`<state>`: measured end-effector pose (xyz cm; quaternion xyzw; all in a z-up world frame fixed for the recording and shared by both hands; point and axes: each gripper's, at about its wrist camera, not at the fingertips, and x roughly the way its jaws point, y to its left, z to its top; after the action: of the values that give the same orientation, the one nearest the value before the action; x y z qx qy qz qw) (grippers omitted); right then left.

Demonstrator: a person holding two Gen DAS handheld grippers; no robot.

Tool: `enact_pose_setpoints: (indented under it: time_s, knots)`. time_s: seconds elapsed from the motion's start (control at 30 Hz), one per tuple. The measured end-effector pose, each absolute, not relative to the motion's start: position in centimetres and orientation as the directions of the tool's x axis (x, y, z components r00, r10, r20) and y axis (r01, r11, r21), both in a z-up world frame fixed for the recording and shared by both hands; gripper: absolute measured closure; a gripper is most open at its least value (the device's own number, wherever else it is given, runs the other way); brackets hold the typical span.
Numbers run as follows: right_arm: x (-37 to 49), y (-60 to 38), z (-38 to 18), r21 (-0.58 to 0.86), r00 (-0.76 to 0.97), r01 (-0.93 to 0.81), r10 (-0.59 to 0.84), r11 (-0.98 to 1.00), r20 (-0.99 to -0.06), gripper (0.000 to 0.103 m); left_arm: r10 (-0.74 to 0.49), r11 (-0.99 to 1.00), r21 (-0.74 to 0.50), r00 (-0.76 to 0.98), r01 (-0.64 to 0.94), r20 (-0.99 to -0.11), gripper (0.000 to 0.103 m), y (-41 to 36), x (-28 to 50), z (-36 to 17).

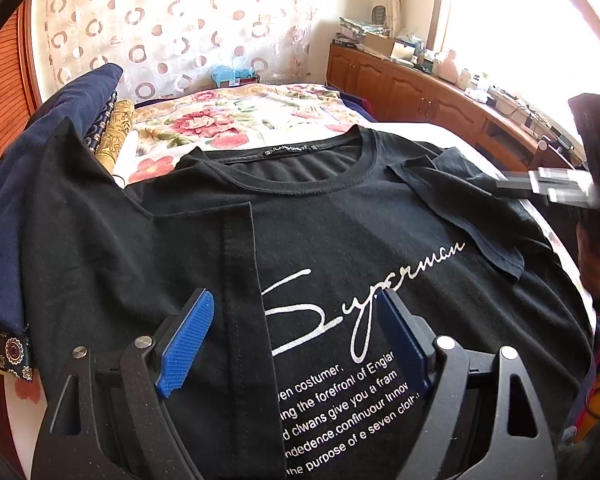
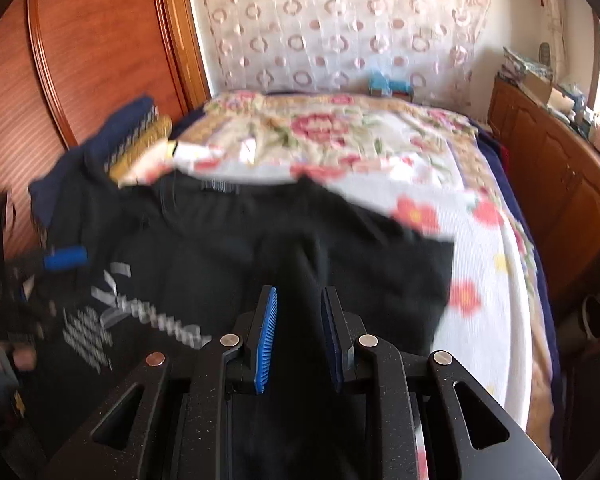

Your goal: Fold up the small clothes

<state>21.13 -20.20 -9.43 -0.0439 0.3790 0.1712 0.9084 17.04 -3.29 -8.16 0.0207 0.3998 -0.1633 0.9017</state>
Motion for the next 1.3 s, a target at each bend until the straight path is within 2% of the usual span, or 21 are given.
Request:
enact_pose_setpoints:
  time_s: [0.23, 0.27, 0.33, 0.57, 0.6, 0.63, 0.73, 0.83, 1.07, 1.3]
  knots:
    - [18.6, -18.8, -11.8, 0.094, 0.611, -0.33, 0.288, 0.939, -0.737, 0.079, -0.28, 0.945, -0.091, 0.632, 0.314, -0.722, 0.019, -3.4, 16.8, -7.9]
    - [18.5, -18.6, -11.9, 0.098, 0.605, -0.335, 0.293, 0.937, -0.741, 0.077, -0.279, 0.945, -0.088, 0.633, 0.316, -0.722, 0.019, -3.5, 16.8, -7.9]
    - [18.3, -18.2, -12.2, 0.097, 0.588, -0.342, 0.294, 0.935, -0.753, 0.061, -0.28, 0.944, -0.087, 0.635, 0.317, -0.72, 0.019, -3.5, 16.5, -7.8]
    - [17.5, -17.8, -12.6, 0.021, 0.597, -0.36, 0.247, 0.933, -0.763, 0.059, -0.274, 0.949, -0.092, 0.641, 0.302, -0.717, 0.019, -3.0, 16.1, -7.8]
    - [17.2, -17.7, -12.8, 0.008, 0.6, -0.362, 0.24, 0.932, -0.763, 0.066, -0.273, 0.95, -0.095, 0.64, 0.299, -0.718, 0.019, -2.9, 16.1, -7.9]
    - [16.8, -17.9, -12.8, -0.01, 0.606, -0.364, 0.229, 0.931, -0.762, 0.079, -0.272, 0.95, -0.096, 0.64, 0.296, -0.719, 0.019, -2.8, 16.1, -7.9]
    - [16.4, -17.8, -12.8, -0.011, 0.606, -0.377, 0.237, 0.926, -0.76, 0.092, -0.267, 0.952, -0.091, 0.644, 0.293, -0.716, 0.019, -2.6, 16.1, -7.7]
    - [15.5, -18.2, -12.3, 0.016, 0.598, -0.397, 0.272, 0.918, -0.754, 0.095, -0.263, 0.954, -0.09, 0.654, 0.286, -0.709, 0.019, -2.2, 16.0, -7.3]
    - [14.5, -18.7, -11.5, 0.09, 0.574, -0.433, 0.351, 0.897, -0.74, 0.095, -0.251, 0.96, -0.09, 0.666, 0.266, -0.702, 0.019, -1.5, 16.3, -6.8]
    - [14.2, -18.8, -11.3, 0.094, 0.551, -0.467, 0.373, 0.879, -0.747, 0.095, -0.239, 0.964, -0.084, 0.677, 0.254, -0.696, 0.019, -1.0, 16.6, -6.3]
